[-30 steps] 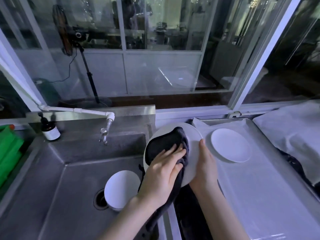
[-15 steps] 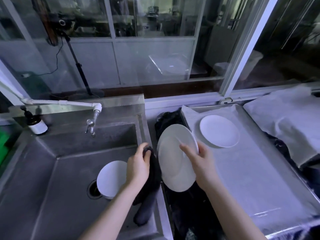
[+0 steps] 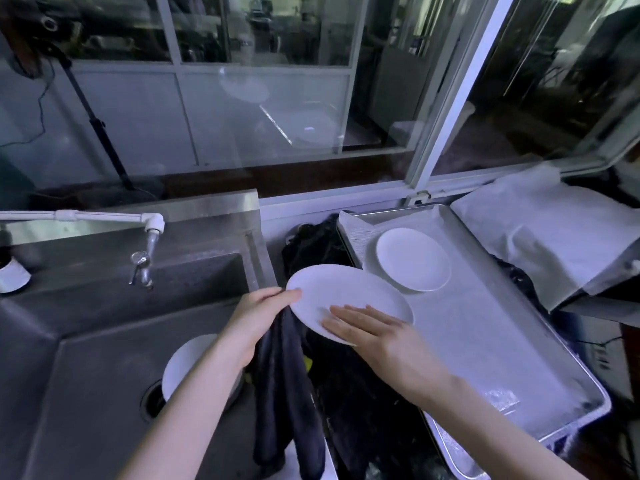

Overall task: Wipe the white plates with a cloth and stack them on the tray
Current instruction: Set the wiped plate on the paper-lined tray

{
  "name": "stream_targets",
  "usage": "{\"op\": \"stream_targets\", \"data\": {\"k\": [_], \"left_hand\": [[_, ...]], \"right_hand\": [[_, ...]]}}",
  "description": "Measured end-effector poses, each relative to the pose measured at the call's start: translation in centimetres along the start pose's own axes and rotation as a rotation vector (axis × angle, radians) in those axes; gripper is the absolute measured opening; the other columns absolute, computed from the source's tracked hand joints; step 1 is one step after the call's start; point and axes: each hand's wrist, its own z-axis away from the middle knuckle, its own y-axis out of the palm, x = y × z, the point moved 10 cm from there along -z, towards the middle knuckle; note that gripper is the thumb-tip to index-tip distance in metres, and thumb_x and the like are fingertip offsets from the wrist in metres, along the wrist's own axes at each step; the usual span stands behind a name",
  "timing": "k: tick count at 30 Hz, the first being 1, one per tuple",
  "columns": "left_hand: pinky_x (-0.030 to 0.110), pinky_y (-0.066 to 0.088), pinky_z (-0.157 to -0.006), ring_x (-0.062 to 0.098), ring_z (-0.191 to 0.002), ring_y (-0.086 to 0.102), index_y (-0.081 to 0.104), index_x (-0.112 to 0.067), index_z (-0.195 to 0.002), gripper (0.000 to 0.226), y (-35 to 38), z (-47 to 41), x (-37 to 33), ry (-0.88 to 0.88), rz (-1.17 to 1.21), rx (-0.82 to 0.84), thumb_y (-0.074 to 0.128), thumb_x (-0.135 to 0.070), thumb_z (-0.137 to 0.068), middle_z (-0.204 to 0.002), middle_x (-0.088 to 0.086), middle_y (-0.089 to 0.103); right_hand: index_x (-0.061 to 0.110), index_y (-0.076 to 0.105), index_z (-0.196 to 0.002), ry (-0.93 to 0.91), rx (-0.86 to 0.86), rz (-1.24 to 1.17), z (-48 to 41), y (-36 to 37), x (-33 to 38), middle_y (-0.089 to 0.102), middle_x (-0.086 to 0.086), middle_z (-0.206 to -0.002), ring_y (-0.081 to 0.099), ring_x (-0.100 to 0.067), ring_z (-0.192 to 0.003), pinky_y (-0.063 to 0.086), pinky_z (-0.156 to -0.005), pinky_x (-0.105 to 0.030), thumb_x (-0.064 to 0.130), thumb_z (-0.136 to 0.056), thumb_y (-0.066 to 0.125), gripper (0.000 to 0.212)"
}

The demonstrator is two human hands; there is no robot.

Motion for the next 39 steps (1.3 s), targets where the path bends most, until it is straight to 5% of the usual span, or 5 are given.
{"op": "stream_targets", "data": {"k": [11, 18, 26, 34, 39], "left_hand": [[0.028, 0.055, -0.069, 0.017, -0.077, 0.071, 0.078, -0.020, -0.074, 0.006, 3.5, -2.8, 0.4, -0.012, 0.183, -0.109, 0.081, -0.015, -0.076, -0.077, -0.001, 0.077], [0.023, 0.049, -0.064, 0.008, -0.076, 0.070, 0.076, -0.028, -0.068, 0.014, 9.3, -5.4, -1.3, 0.048, 0.183, -0.075, 0.082, -0.017, -0.076, -0.077, -0.006, 0.077], [0.031, 0.033, -0.071, 0.015, -0.073, 0.046, 0.064, 0.005, -0.084, 0.022, 19.0, -10.6, -2.4, 0.184, -0.102, -0.008, 0.073, -0.015, -0.085, -0.073, 0.003, 0.050], [0.003, 0.042, -0.061, -0.010, -0.068, 0.059, 0.069, -0.044, -0.095, 0.029, 25.3, -16.5, -2.9, 0.148, -0.449, 0.106, 0.070, -0.017, -0.084, -0.085, -0.014, 0.071], [0.017, 0.041, -0.067, 0.012, -0.076, 0.060, 0.067, -0.019, -0.102, 0.019, 25.3, -19.6, -2.0, 0.077, -0.556, -0.034, 0.067, -0.020, -0.084, -0.085, 0.003, 0.067]], "right_hand": [[0.033, 0.046, -0.145, 0.519, 0.117, -0.302, 3.6, -0.5, -10.7, 0.041, 0.012, -0.154, 0.033, -0.009, -0.145, 0.025, -0.121, -0.034, 0.052, -0.067, 0.085, 0.089], [0.016, 0.055, -0.139, 1.123, -0.355, -0.791, 9.6, -2.2, -22.0, 0.064, 0.004, -0.123, 0.066, -0.007, -0.096, 0.051, -0.065, -0.013, 0.016, -0.086, 0.078, 0.057], [0.018, 0.077, -0.097, 1.276, -0.446, -0.921, 13.1, -0.7, -33.4, 0.062, 0.011, -0.065, 0.051, -0.013, -0.060, 0.037, -0.060, -0.027, -0.012, -0.076, 0.065, 0.038], [0.033, 0.072, -0.085, 1.321, -0.436, -0.926, 13.1, 2.5, -42.6, 0.060, 0.006, -0.075, 0.056, -0.016, -0.070, 0.040, -0.067, -0.029, -0.008, -0.075, 0.069, 0.042], [0.032, 0.070, -0.101, 1.307, -0.355, -0.903, 11.4, 5.4, -45.5, 0.057, 0.006, -0.074, 0.054, -0.004, -0.061, 0.040, -0.054, -0.019, -0.004, -0.078, 0.069, 0.043]]}}
